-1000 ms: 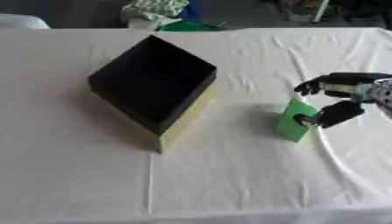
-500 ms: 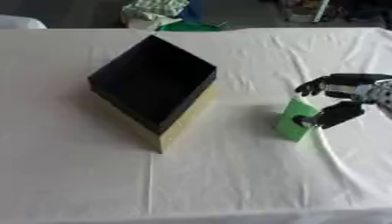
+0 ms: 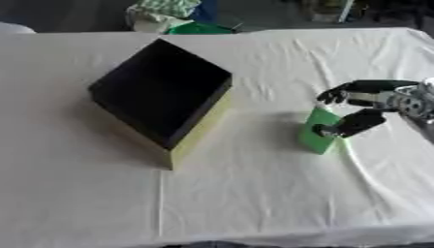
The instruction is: Pick up objects on the table and place them in the box.
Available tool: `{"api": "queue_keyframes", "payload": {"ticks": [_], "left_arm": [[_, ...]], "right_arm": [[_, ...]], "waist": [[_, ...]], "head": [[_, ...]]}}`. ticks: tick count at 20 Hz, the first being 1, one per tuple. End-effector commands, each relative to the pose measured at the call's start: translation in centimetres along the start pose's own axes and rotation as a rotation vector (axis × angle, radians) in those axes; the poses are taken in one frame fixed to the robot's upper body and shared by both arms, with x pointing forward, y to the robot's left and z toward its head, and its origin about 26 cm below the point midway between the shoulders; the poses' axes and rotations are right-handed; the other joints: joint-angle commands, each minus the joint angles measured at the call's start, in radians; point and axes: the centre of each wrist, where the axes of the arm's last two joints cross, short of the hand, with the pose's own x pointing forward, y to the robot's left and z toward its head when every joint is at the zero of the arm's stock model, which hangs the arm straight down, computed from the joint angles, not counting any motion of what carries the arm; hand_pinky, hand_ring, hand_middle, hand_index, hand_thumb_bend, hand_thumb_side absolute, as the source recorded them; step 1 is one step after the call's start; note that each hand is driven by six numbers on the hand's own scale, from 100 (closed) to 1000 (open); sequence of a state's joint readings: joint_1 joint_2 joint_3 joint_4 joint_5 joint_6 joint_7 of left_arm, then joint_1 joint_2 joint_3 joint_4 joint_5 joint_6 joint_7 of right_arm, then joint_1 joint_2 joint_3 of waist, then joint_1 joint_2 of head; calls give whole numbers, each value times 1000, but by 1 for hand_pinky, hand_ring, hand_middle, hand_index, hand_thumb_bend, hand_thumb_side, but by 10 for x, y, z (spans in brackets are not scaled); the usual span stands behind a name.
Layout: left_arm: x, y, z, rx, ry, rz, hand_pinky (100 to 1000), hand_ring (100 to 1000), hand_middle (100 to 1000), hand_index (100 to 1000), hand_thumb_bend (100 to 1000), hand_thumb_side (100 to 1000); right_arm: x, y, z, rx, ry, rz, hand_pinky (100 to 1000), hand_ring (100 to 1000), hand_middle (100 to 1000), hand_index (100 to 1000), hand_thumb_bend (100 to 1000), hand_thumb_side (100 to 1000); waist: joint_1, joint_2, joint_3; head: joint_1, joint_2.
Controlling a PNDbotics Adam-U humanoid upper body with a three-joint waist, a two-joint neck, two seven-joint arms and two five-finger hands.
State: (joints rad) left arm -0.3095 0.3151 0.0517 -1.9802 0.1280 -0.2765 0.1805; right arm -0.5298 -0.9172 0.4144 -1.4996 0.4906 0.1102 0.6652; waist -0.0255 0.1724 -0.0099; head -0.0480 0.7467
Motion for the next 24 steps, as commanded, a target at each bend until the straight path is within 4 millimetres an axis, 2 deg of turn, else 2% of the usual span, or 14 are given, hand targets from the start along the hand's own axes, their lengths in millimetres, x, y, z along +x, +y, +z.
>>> {"api": "queue_keyframes", "payload": {"ticks": [1,19,24], "left_arm": [[7,0,-6,-12,-32,2,656,744,669,753,109,832],[6,0,-4,-11,-24,7,656,746,669,748,110,834],[6,-1,-5,-17,-24,6,656,746,668,746,109,833]], "right_arm": [[-4,-10,4,-15,23,17,967,935,895,1000,328,700],[-10,2,-13,19,68,6,966,934,890,1000,340,705],[-9,4,-15,38,60,5,948,920,866,996,323,680]], "waist": [[0,-11,0],[4,-2,0],[4,0,0]], "head": [[-7,-9],[-14,-19],[-14,-19]]}}
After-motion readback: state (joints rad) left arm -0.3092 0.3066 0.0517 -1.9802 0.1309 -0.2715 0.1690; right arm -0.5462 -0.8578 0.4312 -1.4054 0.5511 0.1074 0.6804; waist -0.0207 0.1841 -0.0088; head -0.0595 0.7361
